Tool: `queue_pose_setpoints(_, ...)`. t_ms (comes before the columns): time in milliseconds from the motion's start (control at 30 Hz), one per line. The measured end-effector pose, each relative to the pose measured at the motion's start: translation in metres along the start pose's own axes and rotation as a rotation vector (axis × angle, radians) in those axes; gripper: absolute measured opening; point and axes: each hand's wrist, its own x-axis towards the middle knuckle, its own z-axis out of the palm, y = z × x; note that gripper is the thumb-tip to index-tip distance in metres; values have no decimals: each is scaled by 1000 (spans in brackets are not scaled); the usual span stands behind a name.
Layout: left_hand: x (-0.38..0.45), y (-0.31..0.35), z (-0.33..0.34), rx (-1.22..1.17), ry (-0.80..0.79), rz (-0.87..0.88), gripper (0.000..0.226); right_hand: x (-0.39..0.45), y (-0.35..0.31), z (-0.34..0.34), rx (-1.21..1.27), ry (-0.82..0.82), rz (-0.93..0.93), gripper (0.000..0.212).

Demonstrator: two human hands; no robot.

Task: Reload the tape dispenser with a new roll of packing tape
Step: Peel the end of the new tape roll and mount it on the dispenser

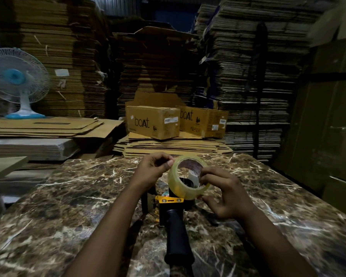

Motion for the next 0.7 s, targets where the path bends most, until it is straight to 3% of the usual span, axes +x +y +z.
queue_pose_setpoints(133,7,-3,-3,-26,-126,-66,14,0,1,1,-7,-11,-21,30)
queue_pose_setpoints(367,14,-4,4,121,-198,-64,16,-2,9,4,-5,-43,-28,29)
queue_pose_setpoints(700,1,-4,7,178,-56,-52,28,-6,11,10,117,49,39,30)
